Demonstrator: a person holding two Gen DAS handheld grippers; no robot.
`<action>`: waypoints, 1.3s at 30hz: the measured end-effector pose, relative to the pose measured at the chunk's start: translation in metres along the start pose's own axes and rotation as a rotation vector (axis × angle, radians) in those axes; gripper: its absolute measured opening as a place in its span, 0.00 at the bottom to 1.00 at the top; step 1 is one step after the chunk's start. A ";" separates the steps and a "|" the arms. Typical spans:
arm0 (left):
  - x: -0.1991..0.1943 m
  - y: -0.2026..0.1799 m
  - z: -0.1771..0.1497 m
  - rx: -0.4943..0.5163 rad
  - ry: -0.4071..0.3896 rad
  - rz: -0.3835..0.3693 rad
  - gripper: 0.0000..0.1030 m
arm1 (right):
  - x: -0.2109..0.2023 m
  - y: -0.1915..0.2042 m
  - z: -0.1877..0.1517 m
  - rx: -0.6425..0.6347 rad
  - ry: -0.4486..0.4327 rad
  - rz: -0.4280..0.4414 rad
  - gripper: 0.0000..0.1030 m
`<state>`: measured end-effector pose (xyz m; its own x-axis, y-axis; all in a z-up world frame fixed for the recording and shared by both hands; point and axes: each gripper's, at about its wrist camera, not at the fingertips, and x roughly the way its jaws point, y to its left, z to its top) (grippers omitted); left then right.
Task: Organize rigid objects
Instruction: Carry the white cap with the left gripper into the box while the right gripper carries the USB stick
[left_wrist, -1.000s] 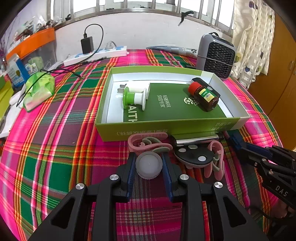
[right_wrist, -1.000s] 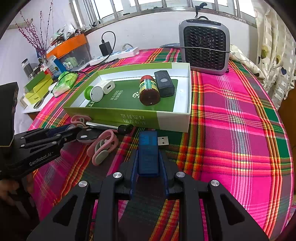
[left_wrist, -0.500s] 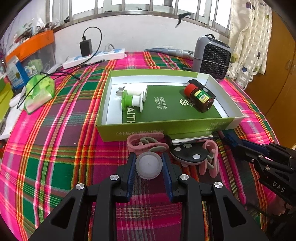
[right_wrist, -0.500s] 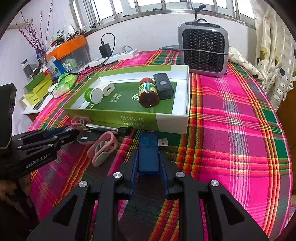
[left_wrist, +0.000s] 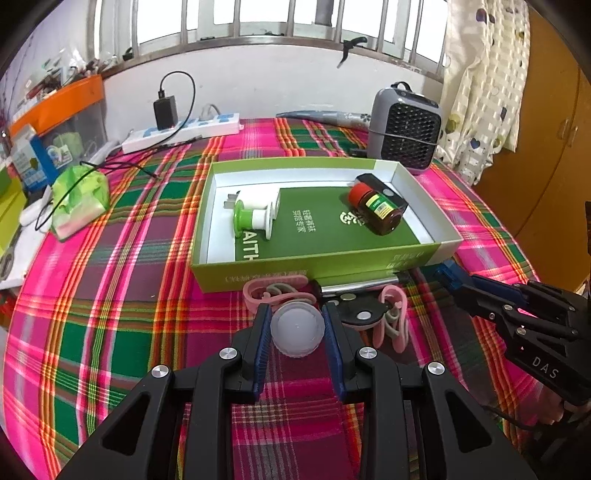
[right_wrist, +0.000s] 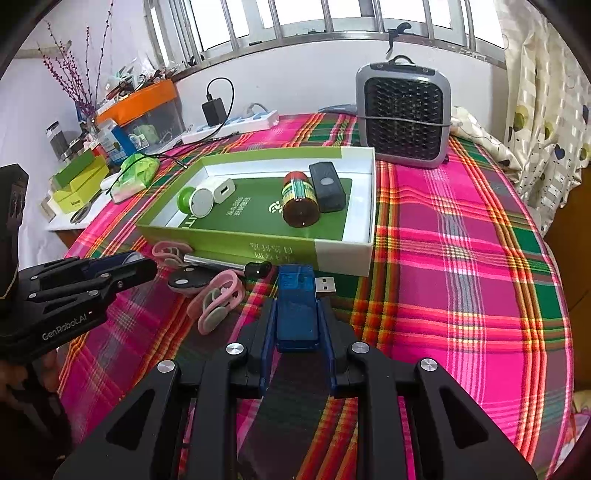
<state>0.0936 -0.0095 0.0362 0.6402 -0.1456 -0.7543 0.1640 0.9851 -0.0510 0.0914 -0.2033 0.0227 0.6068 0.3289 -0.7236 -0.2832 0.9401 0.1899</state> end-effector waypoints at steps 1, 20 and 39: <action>-0.001 0.000 0.001 -0.002 -0.003 -0.001 0.26 | -0.001 0.001 0.001 -0.002 -0.003 -0.002 0.22; 0.011 -0.001 0.041 -0.001 -0.032 -0.050 0.26 | -0.001 0.008 0.061 -0.075 -0.050 0.033 0.22; 0.055 0.003 0.071 0.016 -0.001 -0.067 0.26 | 0.080 0.015 0.115 -0.183 0.087 0.105 0.23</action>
<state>0.1828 -0.0213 0.0410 0.6279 -0.2108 -0.7492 0.2185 0.9717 -0.0903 0.2217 -0.1525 0.0439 0.5030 0.4078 -0.7620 -0.4765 0.8664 0.1492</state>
